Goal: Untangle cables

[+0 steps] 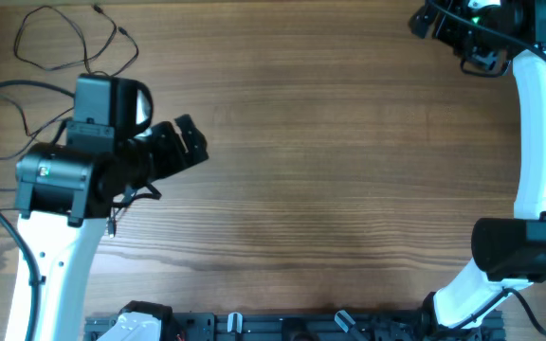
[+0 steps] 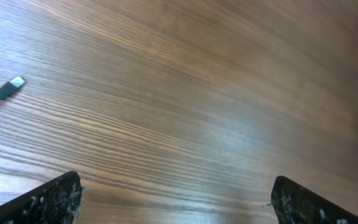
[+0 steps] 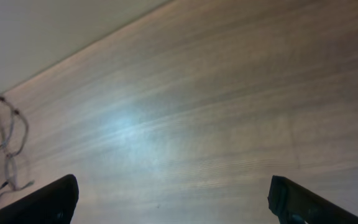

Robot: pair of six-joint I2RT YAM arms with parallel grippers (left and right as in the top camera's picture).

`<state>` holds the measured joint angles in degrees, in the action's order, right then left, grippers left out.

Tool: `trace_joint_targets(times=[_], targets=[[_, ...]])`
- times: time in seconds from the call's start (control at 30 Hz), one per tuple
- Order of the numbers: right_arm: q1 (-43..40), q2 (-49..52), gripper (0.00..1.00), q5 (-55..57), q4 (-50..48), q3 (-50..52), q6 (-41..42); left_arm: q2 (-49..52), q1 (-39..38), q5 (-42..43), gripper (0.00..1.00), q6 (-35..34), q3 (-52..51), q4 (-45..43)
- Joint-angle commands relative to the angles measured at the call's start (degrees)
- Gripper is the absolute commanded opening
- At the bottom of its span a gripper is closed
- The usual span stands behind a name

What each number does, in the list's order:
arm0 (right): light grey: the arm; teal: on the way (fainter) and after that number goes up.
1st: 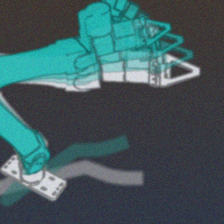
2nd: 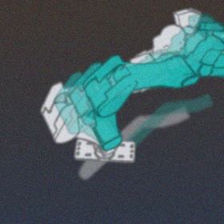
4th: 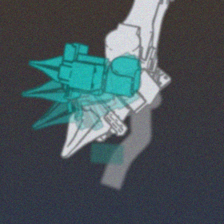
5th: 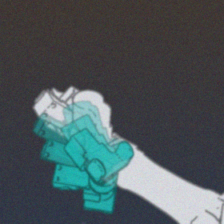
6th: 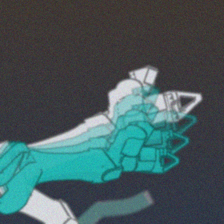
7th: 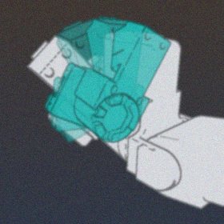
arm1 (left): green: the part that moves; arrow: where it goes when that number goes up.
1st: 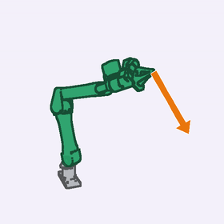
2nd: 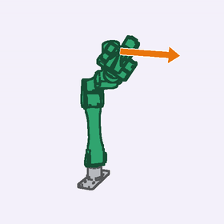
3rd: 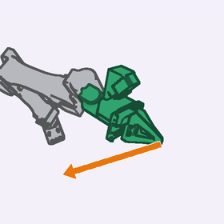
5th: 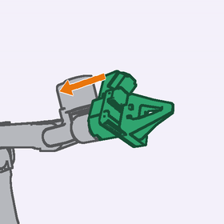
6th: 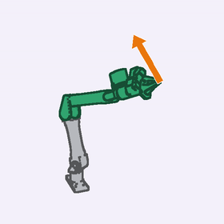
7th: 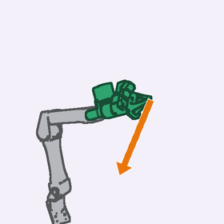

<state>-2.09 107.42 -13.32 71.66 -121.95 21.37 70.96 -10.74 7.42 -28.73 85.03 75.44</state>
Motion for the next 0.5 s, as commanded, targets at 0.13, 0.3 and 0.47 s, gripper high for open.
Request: trace_joint_targets(times=[0.13, 0.3, 0.47], targets=[[0.0, 0.1, 1.00, -7.5, 8.9, -0.2, 1.0, -0.7, -2.2, 0.2, 1.00, 1.5, 0.0, -0.1], [0.7, -9.6, 1.00, -1.1, 11.1, -0.2, -2.5, -0.7, -2.2, 0.2, 1.00, 1.5, 0.0, -0.1], [10.2, -23.4, 1.00, 10.6, 19.6, -0.2, -3.1, -0.7, -2.2, 0.2, 1.00, 1.5, 0.0, -0.1]])
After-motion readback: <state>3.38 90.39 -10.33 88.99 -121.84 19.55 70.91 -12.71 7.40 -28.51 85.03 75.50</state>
